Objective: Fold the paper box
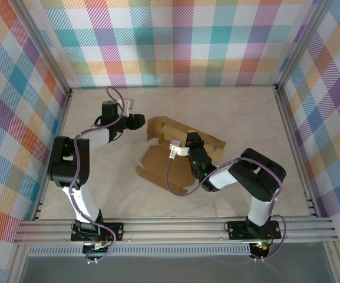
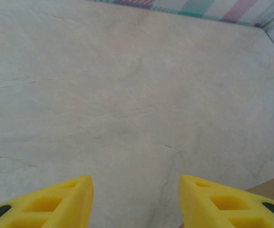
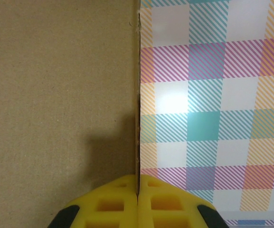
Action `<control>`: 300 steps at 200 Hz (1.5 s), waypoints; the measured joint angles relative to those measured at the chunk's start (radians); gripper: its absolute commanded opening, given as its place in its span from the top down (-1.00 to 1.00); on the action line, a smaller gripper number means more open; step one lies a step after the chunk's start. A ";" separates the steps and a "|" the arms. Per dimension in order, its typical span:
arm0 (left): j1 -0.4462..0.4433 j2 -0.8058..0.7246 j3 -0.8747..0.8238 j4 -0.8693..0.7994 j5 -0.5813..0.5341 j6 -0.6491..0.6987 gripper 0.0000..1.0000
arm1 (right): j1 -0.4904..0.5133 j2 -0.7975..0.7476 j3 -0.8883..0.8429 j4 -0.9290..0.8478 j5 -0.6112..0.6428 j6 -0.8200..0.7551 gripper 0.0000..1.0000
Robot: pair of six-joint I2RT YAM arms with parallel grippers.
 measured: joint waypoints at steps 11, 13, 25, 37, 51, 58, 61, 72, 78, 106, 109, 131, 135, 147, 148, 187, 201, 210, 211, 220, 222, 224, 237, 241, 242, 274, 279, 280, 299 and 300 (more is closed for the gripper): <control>-0.020 0.011 0.034 -0.054 0.014 0.026 0.00 | 0.000 -0.002 0.000 -0.002 0.000 0.000 1.00; -0.025 0.012 0.039 -0.064 0.018 0.033 0.00 | 0.000 -0.002 0.000 -0.002 0.000 0.000 1.00; -0.049 0.013 0.056 -0.109 0.034 0.062 -0.01 | 0.000 -0.002 0.000 -0.005 0.000 -0.003 1.00; -0.072 0.013 0.069 -0.150 0.047 0.090 -0.01 | 0.000 -0.002 0.000 -0.006 0.000 -0.004 1.00; -0.089 0.013 0.076 -0.190 0.059 0.117 -0.01 | 0.000 -0.002 0.000 -0.006 0.000 -0.010 1.00; -0.094 0.013 0.077 -0.206 0.063 0.129 -0.01 | 0.000 -0.002 0.000 -0.005 0.000 -0.013 1.00; -0.096 0.013 0.077 -0.213 0.064 0.132 -0.01 | 0.000 -0.002 0.000 -0.005 0.000 -0.016 1.00; -0.103 0.013 0.077 -0.232 0.064 0.143 0.00 | 0.000 -0.002 0.000 -0.005 0.000 -0.023 1.00; -0.106 0.013 0.076 -0.239 0.064 0.148 0.01 | 0.000 -0.002 0.000 -0.005 0.000 -0.026 1.00; -0.111 0.012 0.056 -0.226 0.069 0.150 0.03 | 0.000 -0.002 0.000 -0.005 0.000 -0.030 1.00; -0.114 0.012 0.052 -0.225 0.071 0.150 0.03 | 0.000 -0.002 0.000 -0.005 0.000 -0.030 1.00; -0.117 0.011 0.008 -0.202 0.085 0.155 0.19 | 0.000 -0.002 0.000 -0.005 0.000 -0.031 1.00; -0.119 0.010 -0.001 -0.198 0.089 0.154 0.19 | 0.000 -0.002 0.000 -0.005 0.000 -0.031 1.00; -0.124 0.006 -0.030 -0.188 0.097 0.158 0.18 | 0.000 -0.002 0.000 -0.005 0.000 -0.031 1.00; -0.125 0.005 -0.031 -0.188 0.098 0.158 0.18 | 0.000 -0.002 0.000 -0.005 0.000 -0.030 1.00; -0.132 -0.003 -0.063 -0.151 0.130 0.178 0.10 | 0.000 -0.002 0.000 -0.005 0.001 -0.030 1.00; -0.132 -0.004 -0.063 -0.146 0.137 0.180 0.08 | 0.000 -0.002 0.000 -0.005 0.002 -0.030 1.00; -0.132 -0.004 -0.063 -0.145 0.140 0.182 0.07 | 0.000 -0.002 0.000 -0.005 0.002 -0.030 1.00; -0.132 -0.004 -0.063 -0.145 0.140 0.182 0.07 | 0.000 -0.002 0.000 -0.005 0.003 -0.030 1.00; -0.132 -0.004 -0.063 -0.145 0.140 0.182 0.07 | 0.000 -0.002 0.000 -0.005 0.003 -0.030 1.00; -0.132 -0.004 -0.063 -0.145 0.141 0.182 0.07 | 0.000 -0.002 0.000 -0.005 0.003 -0.030 1.00; -0.132 -0.004 -0.063 -0.145 0.142 0.182 0.07 | 0.000 -0.002 0.000 -0.005 0.003 -0.030 1.00; -0.132 -0.004 -0.063 -0.145 0.143 0.183 0.05 | 0.000 -0.002 0.000 -0.005 0.003 -0.030 1.00; -0.133 -0.004 -0.062 -0.145 0.143 0.183 0.06 | 0.000 -0.001 0.000 -0.006 0.003 -0.030 1.00; -0.133 -0.004 -0.062 -0.145 0.143 0.183 0.05 | 0.000 -0.001 0.000 -0.005 0.003 -0.030 1.00; -0.142 -0.004 -0.062 -0.146 0.159 0.203 0.02 | 0.000 0.002 0.000 -0.005 0.003 -0.030 1.00; -0.144 -0.004 -0.062 -0.146 0.163 0.206 0.02 | 0.000 0.002 0.000 -0.005 0.003 -0.029 1.00; -0.145 -0.004 -0.062 -0.146 0.163 0.207 0.02 | 0.000 0.002 0.000 -0.005 0.003 -0.029 1.00; -0.150 -0.004 -0.062 -0.146 0.170 0.214 0.01 | 0.000 0.002 0.000 -0.006 0.003 -0.029 1.00; -0.151 -0.004 -0.062 -0.146 0.170 0.215 0.01 | 0.000 0.002 0.000 -0.006 0.003 -0.029 1.00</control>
